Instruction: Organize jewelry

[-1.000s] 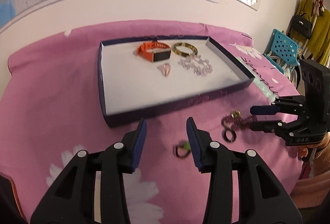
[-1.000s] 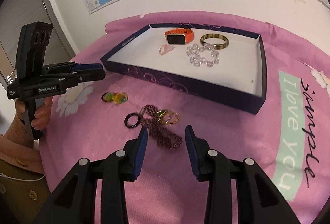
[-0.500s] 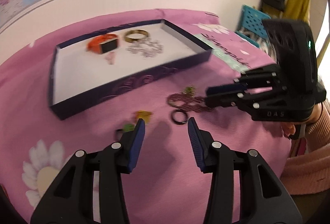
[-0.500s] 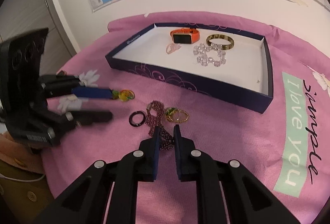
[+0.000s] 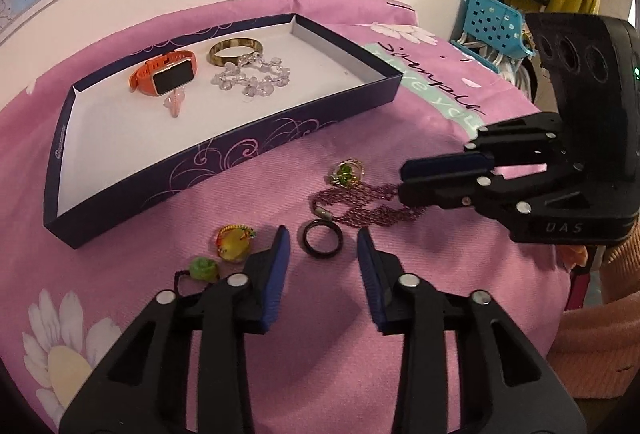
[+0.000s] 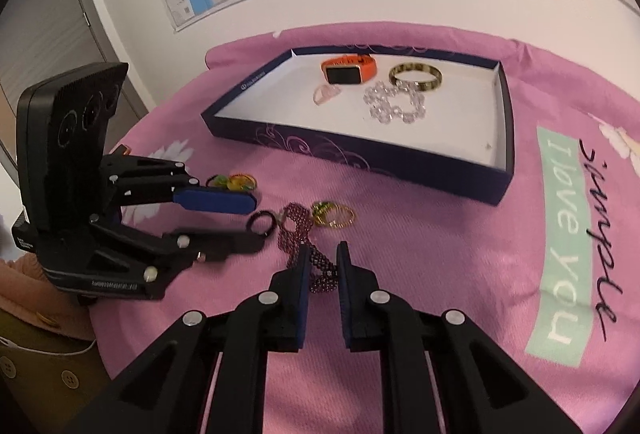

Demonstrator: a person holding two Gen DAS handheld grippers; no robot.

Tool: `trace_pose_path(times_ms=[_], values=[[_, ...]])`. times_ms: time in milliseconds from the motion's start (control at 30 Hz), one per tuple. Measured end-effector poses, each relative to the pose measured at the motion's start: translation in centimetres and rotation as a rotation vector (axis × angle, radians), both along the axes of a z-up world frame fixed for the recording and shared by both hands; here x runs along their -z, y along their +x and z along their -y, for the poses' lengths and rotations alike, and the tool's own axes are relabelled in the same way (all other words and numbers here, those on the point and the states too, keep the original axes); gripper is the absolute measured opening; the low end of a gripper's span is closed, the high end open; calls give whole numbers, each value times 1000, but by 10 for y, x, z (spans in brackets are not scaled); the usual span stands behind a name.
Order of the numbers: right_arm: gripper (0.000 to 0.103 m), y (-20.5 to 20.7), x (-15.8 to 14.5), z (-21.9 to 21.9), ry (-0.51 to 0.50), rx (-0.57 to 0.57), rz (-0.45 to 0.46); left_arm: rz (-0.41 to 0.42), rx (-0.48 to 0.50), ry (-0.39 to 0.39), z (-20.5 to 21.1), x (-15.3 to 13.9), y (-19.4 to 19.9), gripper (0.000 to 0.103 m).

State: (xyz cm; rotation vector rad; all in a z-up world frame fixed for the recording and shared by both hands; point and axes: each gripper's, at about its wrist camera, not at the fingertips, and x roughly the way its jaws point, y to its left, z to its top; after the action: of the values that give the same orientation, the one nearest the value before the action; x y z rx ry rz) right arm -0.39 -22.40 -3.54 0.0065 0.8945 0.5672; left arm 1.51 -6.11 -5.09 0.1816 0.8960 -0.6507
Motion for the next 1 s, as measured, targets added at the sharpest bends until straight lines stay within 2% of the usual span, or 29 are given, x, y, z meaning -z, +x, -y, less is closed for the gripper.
trace_pose_path(times_ms=[33,200,500,1000], values=[[12,0,1,1,3,4,-3,5,-1,9,1,0,0,22],[12,-1,-2,3,20,13,6,17,-3,20,3,0,-2,22],[12,1,-21,8,102,16,35,7,-30,-52,-11,-10,-4,22],[11,8,-46,6,131,11,86,58,-58,-107,-28,-37,-6,22]])
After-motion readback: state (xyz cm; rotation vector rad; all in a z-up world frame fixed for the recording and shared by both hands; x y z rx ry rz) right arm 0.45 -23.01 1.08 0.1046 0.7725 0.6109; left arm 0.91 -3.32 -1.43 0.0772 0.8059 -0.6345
